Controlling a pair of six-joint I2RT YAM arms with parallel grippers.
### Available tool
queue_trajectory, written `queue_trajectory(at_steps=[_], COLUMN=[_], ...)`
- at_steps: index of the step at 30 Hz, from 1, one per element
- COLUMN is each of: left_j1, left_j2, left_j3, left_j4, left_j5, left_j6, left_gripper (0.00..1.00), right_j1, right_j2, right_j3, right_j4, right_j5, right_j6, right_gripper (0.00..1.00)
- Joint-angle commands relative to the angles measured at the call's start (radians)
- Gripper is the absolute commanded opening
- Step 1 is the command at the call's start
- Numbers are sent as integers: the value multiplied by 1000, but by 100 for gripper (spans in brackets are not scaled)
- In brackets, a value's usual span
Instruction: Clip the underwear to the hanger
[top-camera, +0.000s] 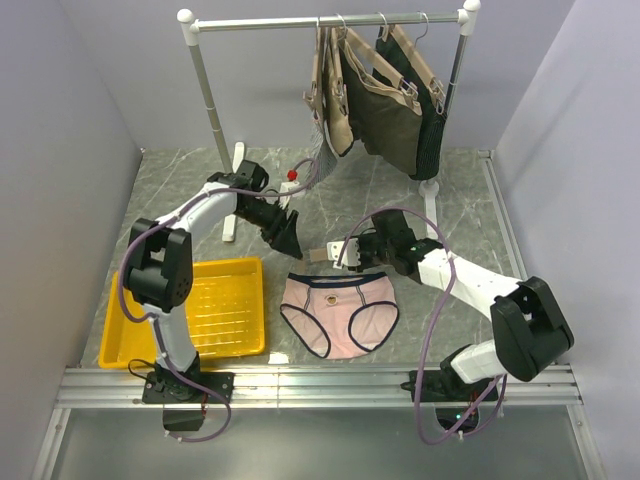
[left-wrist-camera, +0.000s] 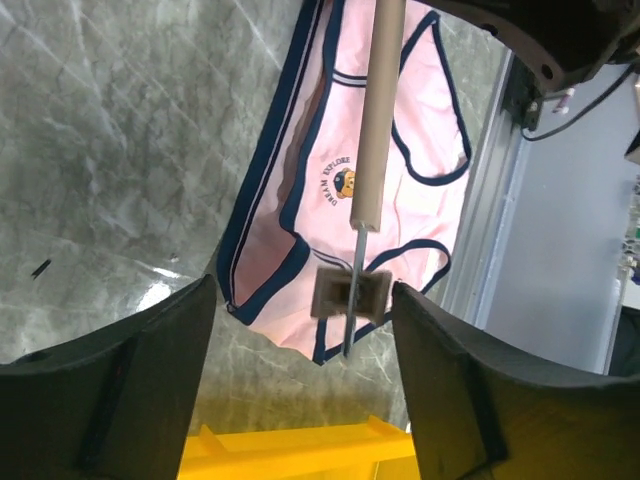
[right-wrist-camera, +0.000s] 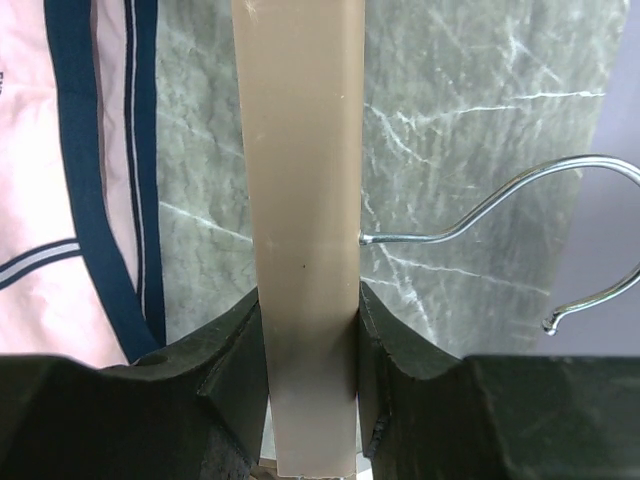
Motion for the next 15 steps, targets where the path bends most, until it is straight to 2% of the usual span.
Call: queue_trajectory(at_steps=[1,10,13,15], left_j1=[-7,-8,-7,-7], left_j2=[31,62,66,72], left_j3=[71,96,101,104], left_j4=[-82,-159,-188,-196], left_j5=[67,127,134,144], left_j6=[56,112,136,152], left_gripper=[73,50,41,32], right_j1=[10,10,12,12], right_j2=[-36,-24,-21,-19], right_j3=[-2,13,13,13], right_j4=[54,52,57,57], right_j5=[-8,-2,-1,1], right_j6=[-33,-44,-42,-43], right_gripper=[0,0,0,0])
